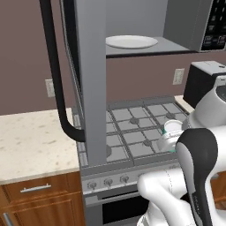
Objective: Pick the mug from the counter and place it inside the microwave. Then close the microwave.
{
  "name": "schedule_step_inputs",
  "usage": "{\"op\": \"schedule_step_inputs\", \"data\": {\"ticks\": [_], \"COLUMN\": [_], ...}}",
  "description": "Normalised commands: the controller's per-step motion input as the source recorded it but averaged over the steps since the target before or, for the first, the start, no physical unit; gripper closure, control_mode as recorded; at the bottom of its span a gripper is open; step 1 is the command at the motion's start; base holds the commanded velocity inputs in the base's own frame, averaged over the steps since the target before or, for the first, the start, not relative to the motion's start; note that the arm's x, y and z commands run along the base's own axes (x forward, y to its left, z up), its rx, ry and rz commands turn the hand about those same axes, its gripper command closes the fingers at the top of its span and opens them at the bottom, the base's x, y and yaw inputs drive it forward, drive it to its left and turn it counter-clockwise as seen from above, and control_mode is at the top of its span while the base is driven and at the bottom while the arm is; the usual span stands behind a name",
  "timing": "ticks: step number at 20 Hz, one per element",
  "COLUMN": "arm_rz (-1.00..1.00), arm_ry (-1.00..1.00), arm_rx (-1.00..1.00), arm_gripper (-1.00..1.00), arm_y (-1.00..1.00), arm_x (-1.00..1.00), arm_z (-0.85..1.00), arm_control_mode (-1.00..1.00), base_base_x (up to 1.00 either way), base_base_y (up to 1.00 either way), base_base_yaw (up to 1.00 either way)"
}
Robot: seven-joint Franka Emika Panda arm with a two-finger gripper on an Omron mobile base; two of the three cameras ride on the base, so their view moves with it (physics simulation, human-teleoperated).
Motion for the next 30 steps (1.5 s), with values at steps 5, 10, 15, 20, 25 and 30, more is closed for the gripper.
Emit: {"op": "schedule_step_inputs", "data": {"ticks": [5,10,15,20,25,30], "arm_rz": [0.00,0.00,0.00,0.00,0.00,0.00], "arm_ry": [0.00,0.00,-0.03,-0.02,-0.02,-0.12], "arm_rx": [0.00,0.00,-0.01,0.00,0.00,0.00], "arm_gripper": [1.00,1.00,1.00,1.00,1.00,1.00], "arm_y": [0.00,0.00,0.00,-0.06,-0.09,-0.07], "arm_x": [0.00,-0.03,-0.11,-0.24,-0.24,-0.36], "arm_z": [0.00,0.00,0.11,0.15,0.02,0.46], "arm_control_mode": [1.00,-1.00,-1.00,-1.00,-1.00,-1.00], "base_base_x": [0.00,0.00,0.00,0.00,0.00,0.00], "base_base_y": [0.00,0.00,0.00,0.00,0.00,0.00], "base_base_yaw": [0.00,0.00,0.00,0.00,0.00,0.00]}}
